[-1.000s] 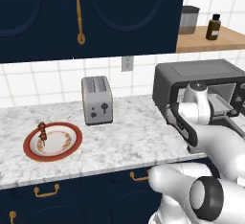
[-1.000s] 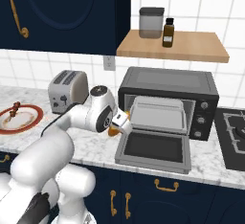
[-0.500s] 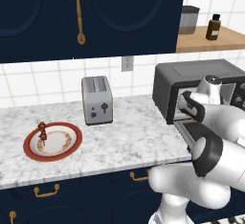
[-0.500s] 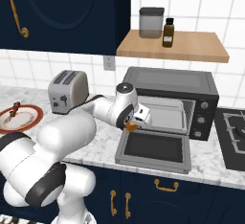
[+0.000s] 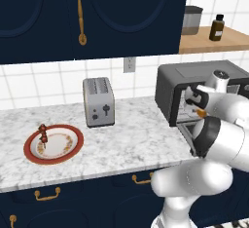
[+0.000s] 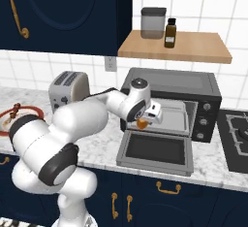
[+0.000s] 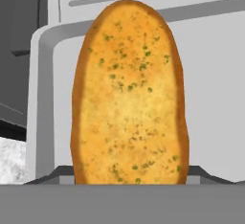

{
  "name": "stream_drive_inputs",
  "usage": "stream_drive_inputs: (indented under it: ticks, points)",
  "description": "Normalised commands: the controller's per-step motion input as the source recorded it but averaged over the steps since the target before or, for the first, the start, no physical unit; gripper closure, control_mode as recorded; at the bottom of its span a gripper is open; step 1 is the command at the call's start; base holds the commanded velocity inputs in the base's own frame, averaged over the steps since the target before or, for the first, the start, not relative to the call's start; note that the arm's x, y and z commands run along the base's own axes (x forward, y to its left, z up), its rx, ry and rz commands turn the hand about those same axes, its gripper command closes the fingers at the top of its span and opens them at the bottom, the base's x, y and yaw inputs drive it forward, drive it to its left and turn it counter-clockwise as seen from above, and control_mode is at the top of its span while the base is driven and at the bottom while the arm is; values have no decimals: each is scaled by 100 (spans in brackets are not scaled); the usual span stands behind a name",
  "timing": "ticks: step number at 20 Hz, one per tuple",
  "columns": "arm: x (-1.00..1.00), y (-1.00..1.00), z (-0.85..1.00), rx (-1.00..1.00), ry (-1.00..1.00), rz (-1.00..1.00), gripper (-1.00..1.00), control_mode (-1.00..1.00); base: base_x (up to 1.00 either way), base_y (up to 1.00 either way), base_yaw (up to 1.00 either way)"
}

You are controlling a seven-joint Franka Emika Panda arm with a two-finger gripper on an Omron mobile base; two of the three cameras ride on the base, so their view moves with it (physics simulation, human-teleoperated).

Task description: Pick up the kebab skewer and baguette bread, and place them inside the toaster oven. Close the toaster oven door and start by setting the timer.

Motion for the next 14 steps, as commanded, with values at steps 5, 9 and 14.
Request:
stream_drive_inputs:
  ticks: [5,9,14]
  points:
    - [10,-12,0,-5,0,2,100,-100,0,0,0]
    - [14,0,-13,-5,0,2,100,-100,0,0,0]
    - [11,0,-14,-4,0,3,100,-100,0,0,0]
